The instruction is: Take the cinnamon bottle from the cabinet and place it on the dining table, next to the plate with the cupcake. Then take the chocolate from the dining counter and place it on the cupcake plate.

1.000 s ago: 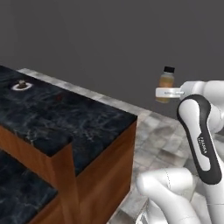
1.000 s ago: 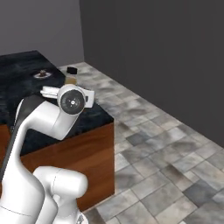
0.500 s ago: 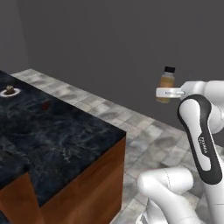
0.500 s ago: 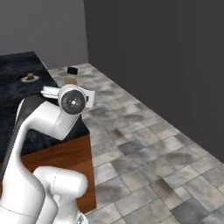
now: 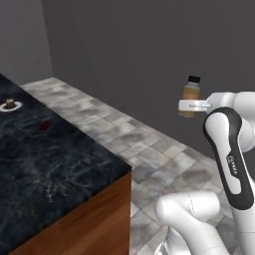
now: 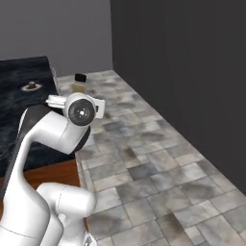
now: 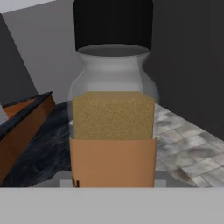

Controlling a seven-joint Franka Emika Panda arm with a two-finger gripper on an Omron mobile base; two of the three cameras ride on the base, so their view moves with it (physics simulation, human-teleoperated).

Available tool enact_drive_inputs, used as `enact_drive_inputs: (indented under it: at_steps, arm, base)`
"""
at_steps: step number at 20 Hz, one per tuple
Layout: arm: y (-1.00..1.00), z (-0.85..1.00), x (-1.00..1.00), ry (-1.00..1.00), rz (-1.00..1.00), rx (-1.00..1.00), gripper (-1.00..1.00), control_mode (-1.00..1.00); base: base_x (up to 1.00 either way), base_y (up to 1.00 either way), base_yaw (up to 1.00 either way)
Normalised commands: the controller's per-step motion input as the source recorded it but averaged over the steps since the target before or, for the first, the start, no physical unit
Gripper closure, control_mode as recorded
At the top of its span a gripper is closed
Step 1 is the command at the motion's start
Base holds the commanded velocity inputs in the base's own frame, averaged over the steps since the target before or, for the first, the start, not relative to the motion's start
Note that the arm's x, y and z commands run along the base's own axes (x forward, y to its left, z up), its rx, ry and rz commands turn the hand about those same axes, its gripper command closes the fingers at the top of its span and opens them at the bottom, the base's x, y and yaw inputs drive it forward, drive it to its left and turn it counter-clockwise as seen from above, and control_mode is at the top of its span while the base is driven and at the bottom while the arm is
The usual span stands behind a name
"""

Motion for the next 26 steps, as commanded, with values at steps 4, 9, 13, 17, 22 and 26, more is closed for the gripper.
enact_drive_inputs:
  at_steps: [4, 9, 13, 17, 22, 26]
  arm:
    - [0.00, 0.00, 0.00, 0.00, 0.00, 0.00, 1.00, 1.00]
    - [0.00, 0.00, 0.00, 0.00, 0.00, 0.00, 1.00, 1.00]
    - [0.00, 0.00, 0.00, 0.00, 0.00, 0.00, 1.00, 1.00]
    - [0.00, 0.00, 0.00, 0.00, 0.00, 0.00, 1.00, 1.00]
    - [0.00, 0.00, 0.00, 0.00, 0.00, 0.00, 1.00, 1.00]
    - [0.00, 0.00, 0.00, 0.00, 0.00, 0.00, 1.00, 1.00]
  base:
    - [0.57, -0.42, 0.33]
    - [0.56, -0.42, 0.33]
    - [0.57, -0.42, 0.32]
    - [0.57, -0.42, 0.32]
    - [0.57, -0.42, 0.32]
    - [0.57, -0.42, 0.32]
